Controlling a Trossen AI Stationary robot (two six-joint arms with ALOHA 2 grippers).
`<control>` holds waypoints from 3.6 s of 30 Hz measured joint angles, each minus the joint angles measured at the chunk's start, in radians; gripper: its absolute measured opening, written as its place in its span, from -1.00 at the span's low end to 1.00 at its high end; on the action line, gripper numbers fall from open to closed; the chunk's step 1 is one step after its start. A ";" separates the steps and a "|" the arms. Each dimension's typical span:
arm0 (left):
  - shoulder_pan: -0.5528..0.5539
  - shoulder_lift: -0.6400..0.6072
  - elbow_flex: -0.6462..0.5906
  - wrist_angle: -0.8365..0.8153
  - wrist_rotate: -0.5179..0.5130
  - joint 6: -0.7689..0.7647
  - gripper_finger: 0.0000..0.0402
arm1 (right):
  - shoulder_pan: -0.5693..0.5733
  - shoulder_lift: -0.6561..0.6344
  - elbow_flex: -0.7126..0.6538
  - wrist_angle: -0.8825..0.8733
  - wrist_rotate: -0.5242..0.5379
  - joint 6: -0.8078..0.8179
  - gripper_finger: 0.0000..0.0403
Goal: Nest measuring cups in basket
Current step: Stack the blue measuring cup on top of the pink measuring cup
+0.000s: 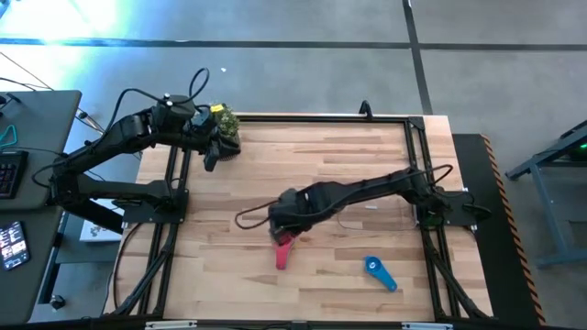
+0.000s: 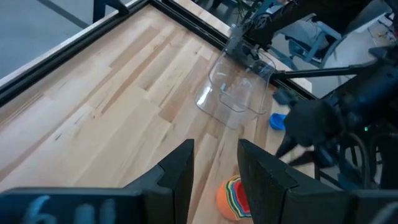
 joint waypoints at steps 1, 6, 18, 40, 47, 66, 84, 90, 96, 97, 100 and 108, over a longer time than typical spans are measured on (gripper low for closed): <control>-0.006 0.000 0.000 0.000 0.000 0.000 -0.44 | 0.008 0.000 0.008 -0.031 0.009 0.001 -0.63; -0.045 0.000 0.000 0.000 0.000 -0.003 -0.44 | 0.050 0.001 0.011 -0.165 0.011 0.027 -0.63; -0.167 0.000 0.000 0.000 -0.005 -0.075 -0.44 | 0.134 0.001 0.002 -0.276 -0.020 -0.055 -0.63; -0.251 0.000 0.000 0.000 -0.029 -0.182 -0.44 | 0.243 -0.210 0.001 -0.276 0.081 -0.188 -0.63; -0.285 0.000 0.000 0.000 -0.080 -0.236 -0.44 | 0.278 -0.320 0.001 -0.276 0.219 -0.203 -0.63; -0.313 0.000 0.000 0.001 -0.138 -0.236 -0.44 | 0.428 -0.823 -0.747 -0.196 0.247 0.211 -0.63; -0.313 0.000 0.000 0.001 -0.200 -0.234 -0.44 | 0.466 -0.917 -1.136 0.063 -0.028 0.266 -0.63; -0.313 0.001 0.000 0.001 -0.200 -0.237 -0.44 | 0.470 -0.917 -1.206 0.179 -0.059 0.262 -0.60; -0.313 0.001 0.000 0.000 -0.203 -0.279 -0.44 | 0.502 -0.916 -1.256 0.248 -0.063 0.262 -0.41; -0.313 0.001 0.000 0.000 -0.203 -0.284 -0.44 | 0.509 -0.916 -1.256 0.257 -0.063 0.262 -0.38; -0.313 0.001 0.000 0.000 -0.205 -0.308 -0.44 | 0.522 -0.916 -1.256 0.295 -0.049 0.274 -0.30; -0.313 0.001 0.000 0.000 -0.239 -0.314 -0.44 | 0.528 -0.909 -1.256 0.327 0.009 0.328 -0.28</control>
